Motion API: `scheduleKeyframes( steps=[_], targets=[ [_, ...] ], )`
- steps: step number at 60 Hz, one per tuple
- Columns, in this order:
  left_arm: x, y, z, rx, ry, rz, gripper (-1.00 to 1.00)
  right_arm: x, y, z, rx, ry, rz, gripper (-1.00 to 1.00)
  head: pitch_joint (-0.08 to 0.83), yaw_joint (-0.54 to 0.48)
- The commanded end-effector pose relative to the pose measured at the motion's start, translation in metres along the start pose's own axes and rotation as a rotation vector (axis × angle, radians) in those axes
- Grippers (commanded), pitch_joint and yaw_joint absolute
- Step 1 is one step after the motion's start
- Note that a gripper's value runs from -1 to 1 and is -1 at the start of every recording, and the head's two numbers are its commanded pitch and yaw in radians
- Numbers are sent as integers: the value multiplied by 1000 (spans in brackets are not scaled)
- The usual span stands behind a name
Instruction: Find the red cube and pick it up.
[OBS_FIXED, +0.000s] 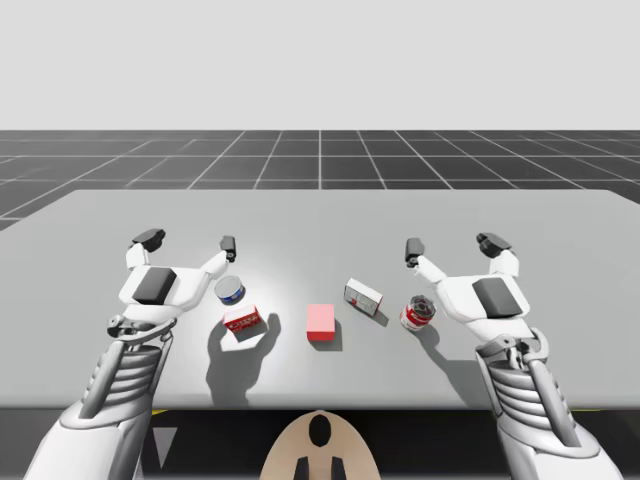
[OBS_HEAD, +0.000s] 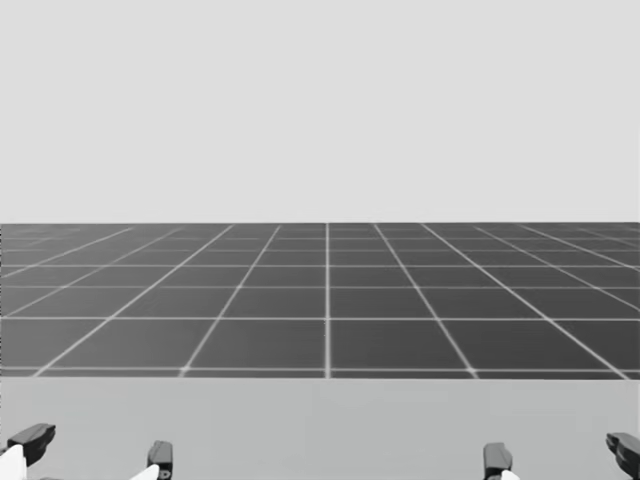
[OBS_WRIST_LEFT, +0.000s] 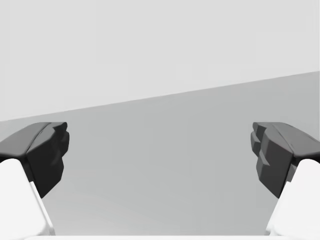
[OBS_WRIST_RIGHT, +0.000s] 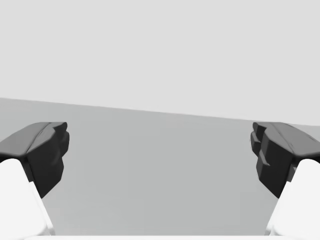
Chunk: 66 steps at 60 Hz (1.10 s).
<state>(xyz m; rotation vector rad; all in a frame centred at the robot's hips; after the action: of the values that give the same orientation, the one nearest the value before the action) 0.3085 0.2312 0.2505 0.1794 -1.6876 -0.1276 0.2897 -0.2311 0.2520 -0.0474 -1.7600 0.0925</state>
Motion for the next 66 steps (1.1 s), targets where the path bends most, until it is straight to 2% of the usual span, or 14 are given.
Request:
scheduleKeyframes(
  steps=[1, 13, 22, 45, 66],
  targets=[
    [-1, 0, 0, 0, 0, -4, -1000, -2, 2, 2, -38, -16, -6, -1000, 15, 22],
    [-1, 0, 0, -3, -1, -6, -1000, -1, 2, 0, 8, 14, -19, -1000, 36, 32],
    [-2, 0, 0, -5, 0, -8, -1000, -1, 2, 0, 12, 19, -13, -1000, 96, 26],
    [-2, -1, -1, -17, 2, -24, -1000, -2, 3, -1, 20, 23, 11, -1000, 373, -19],
    [-1, -2, 0, -21, 4, -32, -1000, -2, 4, -1, 22, 24, 35, -1000, 552, -6]
  ],
)
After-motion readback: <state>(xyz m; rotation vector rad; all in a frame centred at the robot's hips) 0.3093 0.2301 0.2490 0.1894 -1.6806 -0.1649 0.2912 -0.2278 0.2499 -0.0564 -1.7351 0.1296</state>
